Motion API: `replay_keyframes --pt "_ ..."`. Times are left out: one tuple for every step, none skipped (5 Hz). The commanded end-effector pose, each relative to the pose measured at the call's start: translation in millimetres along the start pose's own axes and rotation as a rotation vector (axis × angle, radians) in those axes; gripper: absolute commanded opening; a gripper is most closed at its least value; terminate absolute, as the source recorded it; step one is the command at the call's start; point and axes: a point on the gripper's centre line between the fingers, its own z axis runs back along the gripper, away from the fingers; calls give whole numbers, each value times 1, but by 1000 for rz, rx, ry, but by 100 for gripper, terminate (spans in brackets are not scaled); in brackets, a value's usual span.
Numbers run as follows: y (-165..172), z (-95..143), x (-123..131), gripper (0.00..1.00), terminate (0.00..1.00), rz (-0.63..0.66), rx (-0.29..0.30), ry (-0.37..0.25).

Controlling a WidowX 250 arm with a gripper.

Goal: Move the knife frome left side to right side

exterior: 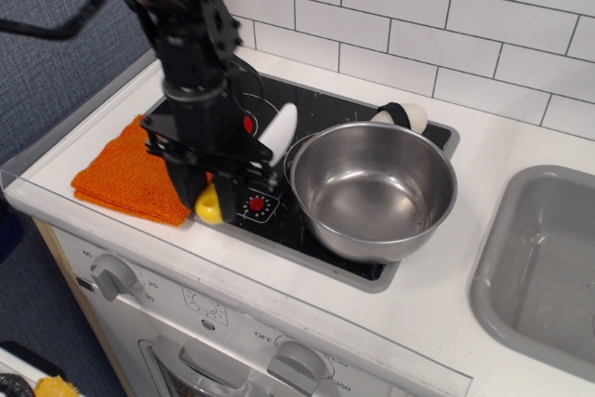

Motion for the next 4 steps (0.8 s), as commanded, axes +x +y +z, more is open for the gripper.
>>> replay_keyframes --pt "-15 -7 2 0 0 42 -29 8" --pt "-16 -6 2 100 0 47 -30 4" --pt "-16 -4 2 100 0 42 -18 7" --pt "-16 9 2 100 0 32 10 -15"
